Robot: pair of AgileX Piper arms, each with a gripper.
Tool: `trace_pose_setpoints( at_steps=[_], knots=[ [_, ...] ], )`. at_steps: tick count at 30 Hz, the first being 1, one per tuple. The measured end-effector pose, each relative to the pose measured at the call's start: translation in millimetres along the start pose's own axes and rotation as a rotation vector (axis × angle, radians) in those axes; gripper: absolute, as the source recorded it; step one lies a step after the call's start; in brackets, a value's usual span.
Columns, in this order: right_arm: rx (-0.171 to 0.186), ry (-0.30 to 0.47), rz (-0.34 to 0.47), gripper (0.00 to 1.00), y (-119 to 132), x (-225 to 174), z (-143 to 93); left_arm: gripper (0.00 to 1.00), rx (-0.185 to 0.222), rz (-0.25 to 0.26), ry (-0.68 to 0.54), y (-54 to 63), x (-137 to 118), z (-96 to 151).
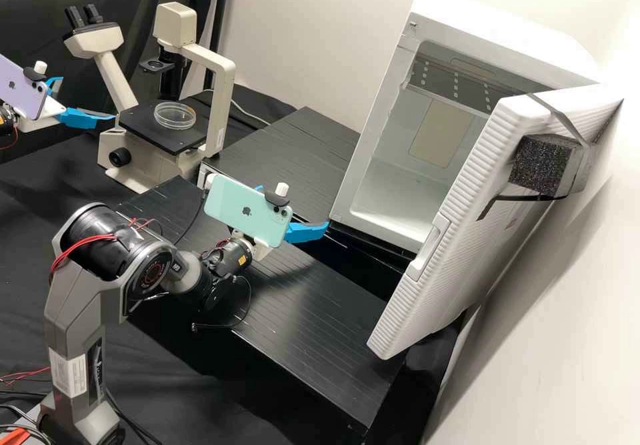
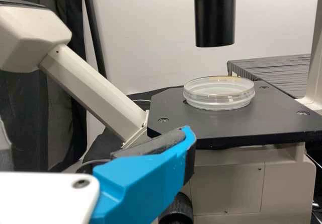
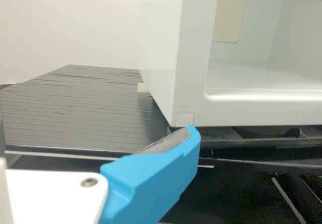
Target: Move the petri dish to the bench.
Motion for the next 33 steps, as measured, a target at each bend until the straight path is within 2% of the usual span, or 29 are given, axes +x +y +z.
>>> trace_pose_setpoints(
  at_steps=[10, 14, 16, 23, 28, 33],
  knots=[
    [0.0, 0.0, 0.0, 1.0, -1.0, -2.3, 0.9, 1.0, 0.0, 0.0, 0.0, 0.0, 0.0, 0.0],
    [0.0, 0.003, -0.013, 1.0, -3.8, -19.9, -0.6, 1.0, 0.0, 0.0, 0.0, 0.0, 0.0, 0.0],
    [0.002, 0.033, -0.019, 1.0, -7.0, -32.6, -7.0, 1.0, 0.0, 0.0, 0.0, 0.0, 0.0, 0.0],
    [0.021, 0.231, -0.045, 1.0, -20.5, -59.1, -57.1, 1.0, 0.0, 0.0, 0.0, 0.0, 0.0, 0.0],
    [-0.02, 0.395, -0.089, 1.0, -37.9, -64.8, -106.5, 1.0, 0.0, 0.0, 0.0, 0.0, 0.0, 0.0],
    [-0.029, 0.477, -0.085, 1.0, -48.0, -59.0, -147.6, 1.0, 0.0, 0.0, 0.0, 0.0, 0.0, 0.0]
  ],
)
